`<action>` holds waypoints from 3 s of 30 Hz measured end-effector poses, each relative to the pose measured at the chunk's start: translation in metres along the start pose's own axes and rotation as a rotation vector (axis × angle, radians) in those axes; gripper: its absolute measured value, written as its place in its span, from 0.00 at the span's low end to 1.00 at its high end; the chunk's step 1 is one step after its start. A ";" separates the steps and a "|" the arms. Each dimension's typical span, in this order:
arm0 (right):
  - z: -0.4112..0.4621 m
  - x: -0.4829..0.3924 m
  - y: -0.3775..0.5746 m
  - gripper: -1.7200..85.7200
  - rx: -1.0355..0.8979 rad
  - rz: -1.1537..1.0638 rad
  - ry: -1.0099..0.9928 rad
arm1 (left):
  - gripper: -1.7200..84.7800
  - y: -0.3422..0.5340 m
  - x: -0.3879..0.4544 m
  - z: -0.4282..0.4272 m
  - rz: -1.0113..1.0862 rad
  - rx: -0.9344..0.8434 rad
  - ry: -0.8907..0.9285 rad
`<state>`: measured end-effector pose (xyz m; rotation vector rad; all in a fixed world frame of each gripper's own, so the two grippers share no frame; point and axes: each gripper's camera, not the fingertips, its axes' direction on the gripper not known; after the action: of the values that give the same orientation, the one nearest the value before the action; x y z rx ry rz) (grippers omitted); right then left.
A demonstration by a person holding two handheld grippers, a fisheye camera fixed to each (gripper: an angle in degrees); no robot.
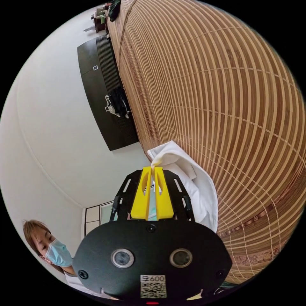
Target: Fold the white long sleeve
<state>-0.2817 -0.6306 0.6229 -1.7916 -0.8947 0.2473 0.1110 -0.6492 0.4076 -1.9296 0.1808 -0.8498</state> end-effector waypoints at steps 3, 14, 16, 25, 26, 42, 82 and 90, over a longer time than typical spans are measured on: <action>0.002 0.002 0.001 0.01 -0.059 -0.018 -0.051 | 0.05 -0.020 0.004 -0.053 0.167 -0.091 -0.153; -0.018 0.036 0.012 0.01 -0.092 0.006 -0.052 | 0.05 -0.022 0.109 -0.086 0.448 -0.198 -0.388; -0.030 0.047 0.013 0.01 -0.086 -0.006 0.059 | 0.05 -0.008 0.132 -0.057 0.477 -0.222 -0.346; -0.018 0.033 0.023 0.01 -0.093 -0.171 0.171 | 0.05 0.036 0.132 0.015 0.391 -0.263 -0.223; -0.014 0.028 0.023 0.01 -0.090 -0.174 0.158 | 0.05 0.031 0.109 -0.006 0.296 -0.223 -0.147; 0.038 0.017 0.041 0.01 -0.007 0.018 -0.157 | 0.05 -0.041 0.092 -0.166 0.521 -0.004 -0.701; 0.222 0.058 0.366 0.12 0.084 -0.704 0.858 | 0.09 0.055 0.078 -0.010 0.535 0.003 -0.055; 0.378 0.074 0.437 0.14 -0.264 -1.054 1.255 | 0.13 0.054 -0.017 0.025 0.758 -0.268 -0.655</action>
<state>-0.2422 -0.3733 0.1013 -1.0783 -0.7645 -1.5358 0.1264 -0.6512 0.3478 -2.0435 0.5962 0.3223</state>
